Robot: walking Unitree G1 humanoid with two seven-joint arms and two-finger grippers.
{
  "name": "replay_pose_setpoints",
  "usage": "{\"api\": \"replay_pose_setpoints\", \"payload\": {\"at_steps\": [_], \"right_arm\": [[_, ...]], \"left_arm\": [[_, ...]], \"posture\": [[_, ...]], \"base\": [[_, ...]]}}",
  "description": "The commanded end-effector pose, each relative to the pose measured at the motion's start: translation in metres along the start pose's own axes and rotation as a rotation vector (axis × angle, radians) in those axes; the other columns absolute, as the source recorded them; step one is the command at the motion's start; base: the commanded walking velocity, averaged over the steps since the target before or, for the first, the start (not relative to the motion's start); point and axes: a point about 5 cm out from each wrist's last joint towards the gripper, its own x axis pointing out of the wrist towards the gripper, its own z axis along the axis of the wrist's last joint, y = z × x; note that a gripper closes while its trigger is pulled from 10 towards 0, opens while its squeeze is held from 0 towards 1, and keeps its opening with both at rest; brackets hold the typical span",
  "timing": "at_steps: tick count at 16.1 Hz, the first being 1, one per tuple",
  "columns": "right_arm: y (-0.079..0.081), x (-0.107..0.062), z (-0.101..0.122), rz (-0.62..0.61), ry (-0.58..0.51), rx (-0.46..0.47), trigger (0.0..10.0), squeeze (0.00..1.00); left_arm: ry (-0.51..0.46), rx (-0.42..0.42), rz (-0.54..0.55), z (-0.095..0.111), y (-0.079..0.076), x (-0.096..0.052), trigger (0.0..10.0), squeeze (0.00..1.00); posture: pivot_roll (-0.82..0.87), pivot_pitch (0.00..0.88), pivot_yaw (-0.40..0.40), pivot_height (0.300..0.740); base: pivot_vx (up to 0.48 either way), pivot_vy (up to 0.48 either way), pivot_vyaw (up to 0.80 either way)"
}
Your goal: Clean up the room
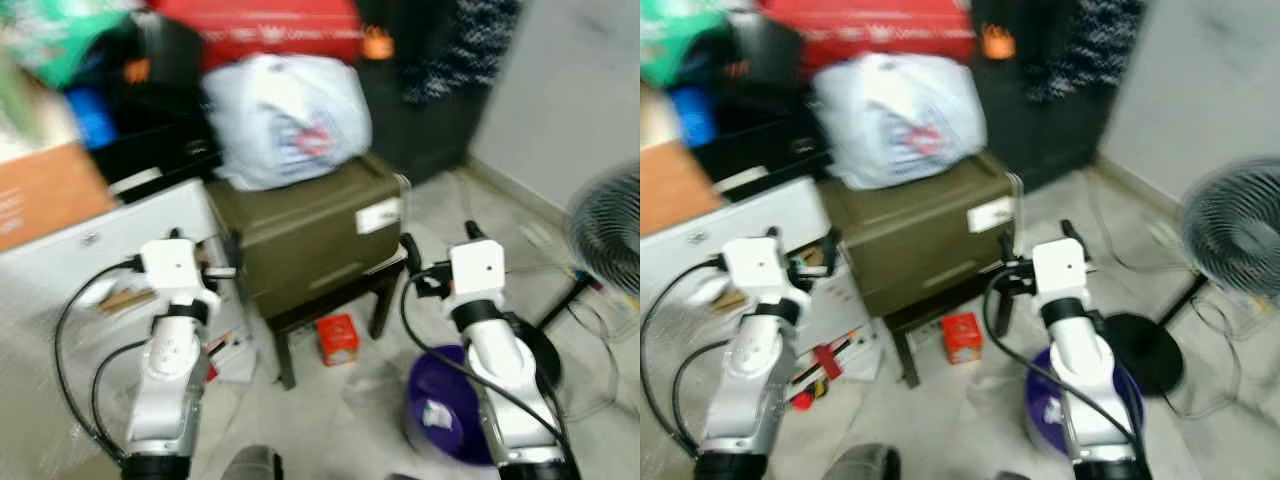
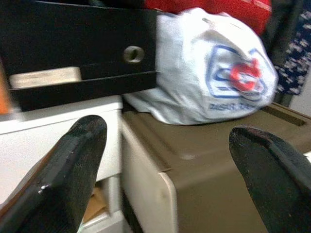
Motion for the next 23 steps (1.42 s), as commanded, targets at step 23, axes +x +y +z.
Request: {"api": "replay_pose_setpoints", "payload": {"at_steps": [23], "right_arm": [[0.0073,0.0001,-0.0013,0.007,0.002,0.035,10.0,0.0]], "left_arm": [[0.053,0.024,-0.039,0.0,0.0005,0.0049,10.0,0.0]], "posture": [[-0.05,0.057,0.007,0.74]], "base": [[0.0,0.0,0.64]]}}
